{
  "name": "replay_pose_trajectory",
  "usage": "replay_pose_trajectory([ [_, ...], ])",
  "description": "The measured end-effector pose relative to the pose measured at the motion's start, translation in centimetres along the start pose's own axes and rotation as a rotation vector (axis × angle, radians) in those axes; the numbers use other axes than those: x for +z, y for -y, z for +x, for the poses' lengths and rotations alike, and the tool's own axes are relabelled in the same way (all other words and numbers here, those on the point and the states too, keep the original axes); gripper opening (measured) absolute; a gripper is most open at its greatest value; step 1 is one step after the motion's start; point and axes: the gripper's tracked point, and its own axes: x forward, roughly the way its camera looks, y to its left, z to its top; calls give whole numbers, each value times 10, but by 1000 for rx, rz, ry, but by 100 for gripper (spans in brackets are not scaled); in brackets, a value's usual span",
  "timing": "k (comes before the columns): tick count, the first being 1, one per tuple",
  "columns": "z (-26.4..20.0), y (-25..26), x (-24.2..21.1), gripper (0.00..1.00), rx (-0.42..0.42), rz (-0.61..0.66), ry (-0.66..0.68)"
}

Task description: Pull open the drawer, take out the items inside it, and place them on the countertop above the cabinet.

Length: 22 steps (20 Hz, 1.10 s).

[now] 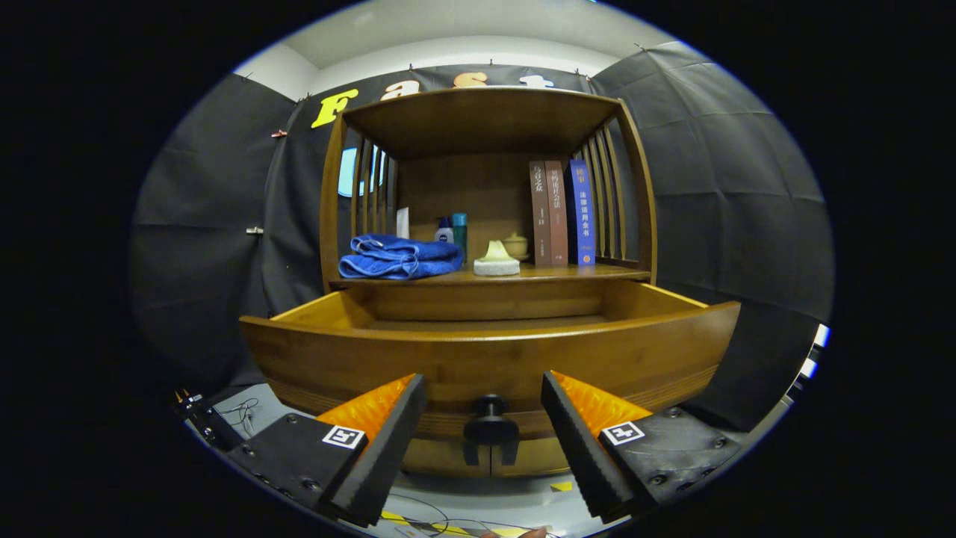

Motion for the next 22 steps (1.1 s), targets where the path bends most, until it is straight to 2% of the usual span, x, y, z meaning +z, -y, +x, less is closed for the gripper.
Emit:
replay_pose_trajectory([
  [6,18,13,-18,99,-50,-5,-19],
  [14,25,12,-13,99,-41,-13,-11],
  [22,81,13,2,99,-50,-67,1],
])
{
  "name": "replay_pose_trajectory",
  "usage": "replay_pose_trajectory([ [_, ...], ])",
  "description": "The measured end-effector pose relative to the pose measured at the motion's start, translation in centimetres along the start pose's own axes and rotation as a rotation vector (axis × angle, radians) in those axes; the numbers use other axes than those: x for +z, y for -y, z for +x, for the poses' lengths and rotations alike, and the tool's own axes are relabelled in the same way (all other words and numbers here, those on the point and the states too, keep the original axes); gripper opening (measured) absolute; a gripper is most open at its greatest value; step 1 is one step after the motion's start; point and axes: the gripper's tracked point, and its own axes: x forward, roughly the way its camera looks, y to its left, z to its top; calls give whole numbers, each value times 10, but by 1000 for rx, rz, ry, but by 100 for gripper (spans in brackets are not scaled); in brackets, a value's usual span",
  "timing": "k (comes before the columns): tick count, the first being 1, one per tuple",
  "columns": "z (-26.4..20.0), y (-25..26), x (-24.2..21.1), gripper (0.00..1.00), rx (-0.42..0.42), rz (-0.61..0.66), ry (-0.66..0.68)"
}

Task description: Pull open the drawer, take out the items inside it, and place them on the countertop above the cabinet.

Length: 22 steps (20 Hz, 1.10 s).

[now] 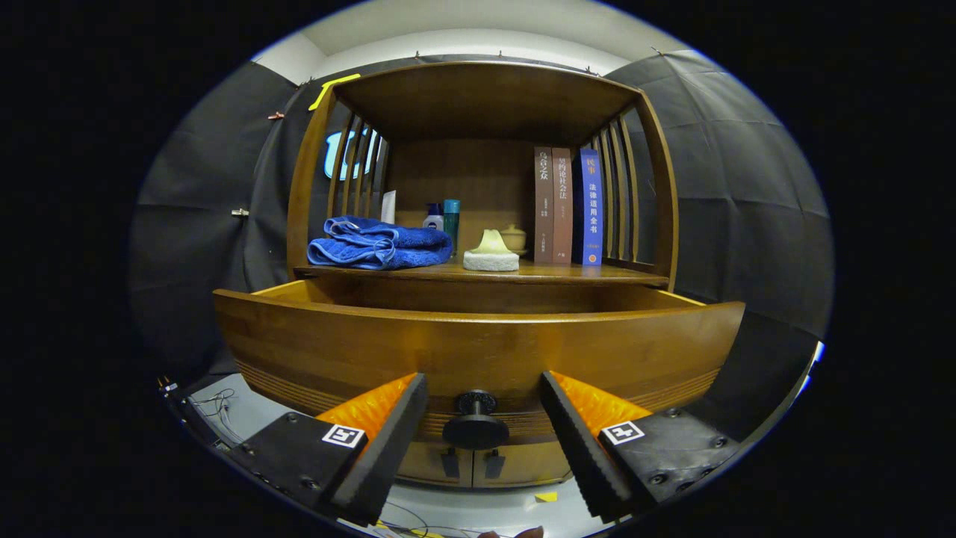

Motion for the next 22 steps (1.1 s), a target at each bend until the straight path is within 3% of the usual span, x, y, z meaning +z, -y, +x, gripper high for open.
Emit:
replay_pose_trajectory([
  [13,93,-2,7,100,-11,-34,-6],
  [22,116,-7,7,99,-27,-33,-18],
])
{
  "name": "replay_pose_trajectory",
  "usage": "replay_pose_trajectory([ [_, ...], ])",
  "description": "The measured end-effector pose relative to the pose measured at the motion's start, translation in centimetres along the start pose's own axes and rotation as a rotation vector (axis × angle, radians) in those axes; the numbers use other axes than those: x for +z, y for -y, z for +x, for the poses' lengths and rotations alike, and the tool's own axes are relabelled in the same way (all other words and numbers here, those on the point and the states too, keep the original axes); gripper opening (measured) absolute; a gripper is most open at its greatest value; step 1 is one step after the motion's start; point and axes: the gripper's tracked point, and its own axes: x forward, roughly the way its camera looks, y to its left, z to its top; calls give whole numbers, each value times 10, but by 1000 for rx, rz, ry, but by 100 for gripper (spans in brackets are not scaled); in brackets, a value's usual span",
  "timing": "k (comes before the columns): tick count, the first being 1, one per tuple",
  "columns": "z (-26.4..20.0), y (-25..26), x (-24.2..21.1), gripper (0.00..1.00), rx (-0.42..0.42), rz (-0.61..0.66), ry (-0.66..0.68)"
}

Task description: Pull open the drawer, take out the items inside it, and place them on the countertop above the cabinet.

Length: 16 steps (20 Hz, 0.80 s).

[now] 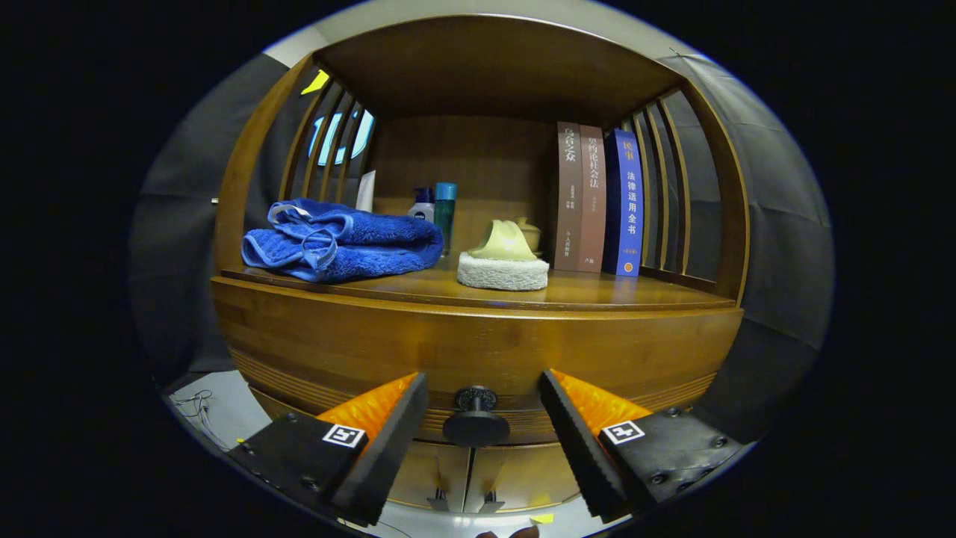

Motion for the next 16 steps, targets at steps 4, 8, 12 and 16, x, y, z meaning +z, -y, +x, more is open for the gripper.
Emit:
replay_pose_trajectory([
  [4,0,0,1,99,0,9,-4],
  [8,-10,-3,8,100,23,15,-22],
  [12,-48,-1,48,100,26,27,21],
  [16,-98,-3,106,99,37,41,75],
])
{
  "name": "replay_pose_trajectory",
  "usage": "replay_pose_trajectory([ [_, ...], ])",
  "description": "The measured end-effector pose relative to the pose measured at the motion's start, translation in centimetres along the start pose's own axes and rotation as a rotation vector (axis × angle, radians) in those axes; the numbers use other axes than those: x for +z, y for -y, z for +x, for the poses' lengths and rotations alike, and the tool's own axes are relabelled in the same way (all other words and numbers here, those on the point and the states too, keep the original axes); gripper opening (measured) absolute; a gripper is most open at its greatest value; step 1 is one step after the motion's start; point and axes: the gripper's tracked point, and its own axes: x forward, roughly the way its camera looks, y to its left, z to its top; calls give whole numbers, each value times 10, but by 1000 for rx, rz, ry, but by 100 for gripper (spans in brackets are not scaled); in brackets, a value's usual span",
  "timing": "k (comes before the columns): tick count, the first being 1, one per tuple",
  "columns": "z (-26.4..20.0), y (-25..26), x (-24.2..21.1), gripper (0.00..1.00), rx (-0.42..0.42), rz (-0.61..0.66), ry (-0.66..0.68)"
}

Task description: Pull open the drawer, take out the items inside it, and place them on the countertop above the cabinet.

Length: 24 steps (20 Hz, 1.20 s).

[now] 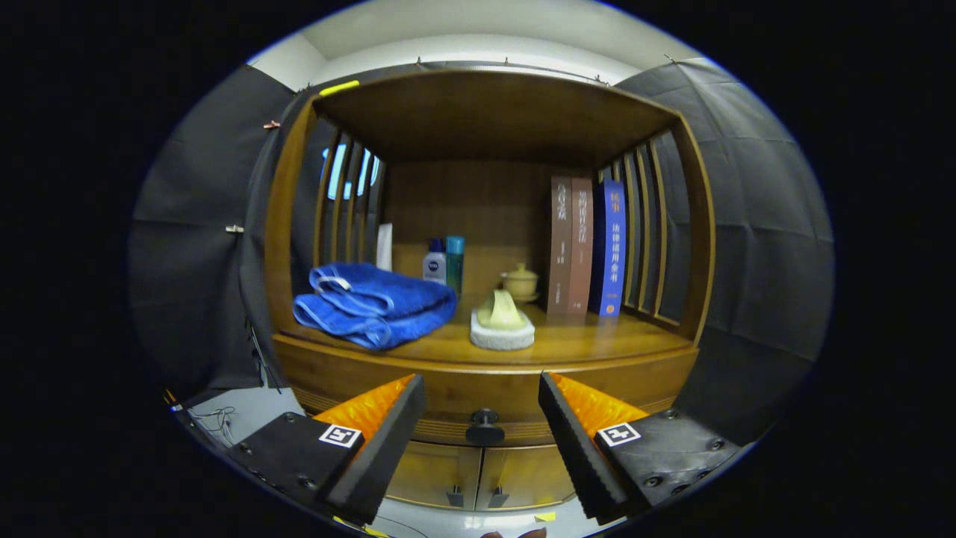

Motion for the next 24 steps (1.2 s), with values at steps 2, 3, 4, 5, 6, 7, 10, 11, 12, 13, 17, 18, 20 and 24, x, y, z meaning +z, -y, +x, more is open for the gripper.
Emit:
replay_pose_trajectory([
  [2,-23,-4,29,99,6,33,12],
  [3,-34,-8,43,99,18,55,20],
  [4,-45,-10,57,99,23,71,25],
  [5,-55,-9,70,99,23,81,32],
  [6,-66,-10,82,99,29,83,35],
  [7,-76,-10,93,99,30,79,36],
  [10,-106,-6,118,99,25,48,44],
  [11,-116,-7,127,99,33,35,53],
  [12,-123,-7,131,99,34,27,56],
  [13,-130,-6,138,99,36,20,70],
  [17,-151,-8,154,99,49,44,102],
  [18,-152,-8,155,98,53,45,102],
  [20,-153,-5,157,98,48,42,108],
  [24,-152,-3,153,98,40,35,97],
])
